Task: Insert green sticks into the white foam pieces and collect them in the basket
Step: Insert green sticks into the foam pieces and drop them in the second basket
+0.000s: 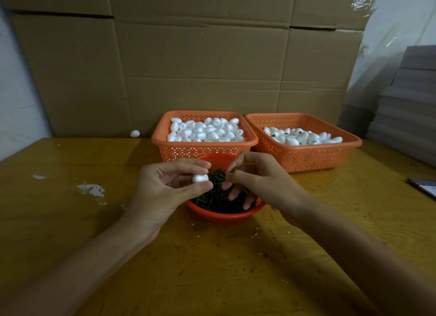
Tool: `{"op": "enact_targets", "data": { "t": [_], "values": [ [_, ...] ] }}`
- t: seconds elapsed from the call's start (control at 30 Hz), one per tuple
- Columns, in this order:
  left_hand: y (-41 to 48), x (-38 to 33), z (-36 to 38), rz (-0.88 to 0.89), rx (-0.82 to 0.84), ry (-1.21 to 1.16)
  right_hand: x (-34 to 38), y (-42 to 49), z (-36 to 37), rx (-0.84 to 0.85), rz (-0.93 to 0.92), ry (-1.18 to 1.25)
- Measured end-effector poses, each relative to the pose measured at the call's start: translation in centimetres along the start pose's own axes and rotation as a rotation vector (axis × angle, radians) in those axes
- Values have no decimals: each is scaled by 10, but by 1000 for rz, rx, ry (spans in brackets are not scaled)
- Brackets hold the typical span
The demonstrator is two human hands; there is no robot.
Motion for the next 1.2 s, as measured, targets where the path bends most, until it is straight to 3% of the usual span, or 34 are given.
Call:
{"op": "enact_targets", "data": {
  "t": [0.57,1.2],
  "values": [
    [3,1,-3,-82,-67,-119,3,-1,-3,-10,-86,71],
    [2,5,-3,-19,22,8,2,0,5,91,-150,-51]
  ]
}}
Point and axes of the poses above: each hand's wrist, its own y-axis towards the middle knuckle, its own z-axis out of the palm, x = y × z, the point moved 4 cm from there along y, towards the middle knuckle, and after that the axes turned 1 degree about -y, right-handed, at the moved point
